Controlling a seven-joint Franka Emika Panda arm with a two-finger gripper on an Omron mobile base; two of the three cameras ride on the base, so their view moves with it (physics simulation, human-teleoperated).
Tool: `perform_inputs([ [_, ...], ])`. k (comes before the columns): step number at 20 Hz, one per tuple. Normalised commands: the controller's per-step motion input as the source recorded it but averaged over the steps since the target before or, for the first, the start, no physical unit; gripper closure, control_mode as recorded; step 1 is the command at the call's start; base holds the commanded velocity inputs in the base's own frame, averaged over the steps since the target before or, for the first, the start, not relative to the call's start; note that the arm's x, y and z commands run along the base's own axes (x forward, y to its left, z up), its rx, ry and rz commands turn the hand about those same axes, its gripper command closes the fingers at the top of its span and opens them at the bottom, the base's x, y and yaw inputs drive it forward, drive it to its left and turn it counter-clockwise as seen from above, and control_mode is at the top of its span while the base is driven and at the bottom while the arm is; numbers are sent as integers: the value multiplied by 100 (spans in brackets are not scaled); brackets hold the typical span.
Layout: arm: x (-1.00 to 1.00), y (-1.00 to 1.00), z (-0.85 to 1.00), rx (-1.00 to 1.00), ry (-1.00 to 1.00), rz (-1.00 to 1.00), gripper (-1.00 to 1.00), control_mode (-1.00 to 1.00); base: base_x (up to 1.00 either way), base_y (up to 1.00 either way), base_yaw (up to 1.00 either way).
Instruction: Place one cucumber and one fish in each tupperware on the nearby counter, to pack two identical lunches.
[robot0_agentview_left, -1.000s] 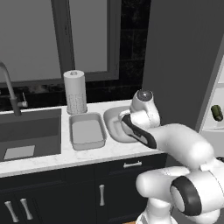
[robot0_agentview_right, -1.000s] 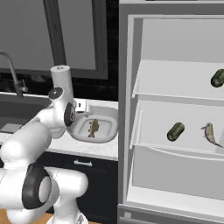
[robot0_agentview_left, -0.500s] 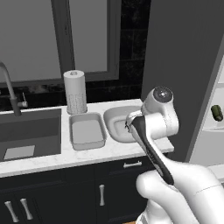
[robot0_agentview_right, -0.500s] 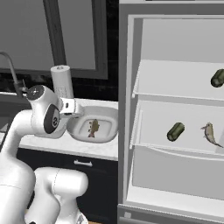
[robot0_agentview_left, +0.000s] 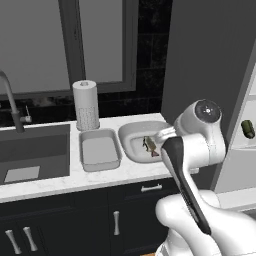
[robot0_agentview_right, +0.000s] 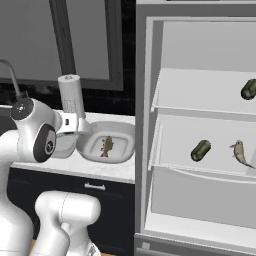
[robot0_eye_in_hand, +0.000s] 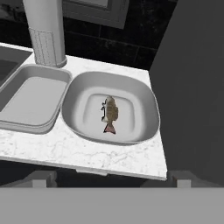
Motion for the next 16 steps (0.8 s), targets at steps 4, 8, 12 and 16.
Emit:
perform_inputs([
  [4,-33,-12,42,0,-3,0,-100,-100,0,0,0],
  [8,-36,-7,28,0,-1,0,-100,-100,0,0,0],
  [12,-45,-31,10,0,0,0,-100,100,-17,-17,-1],
  [16,0,0,0,0,0,0,-100,100,-67,-93,-4],
])
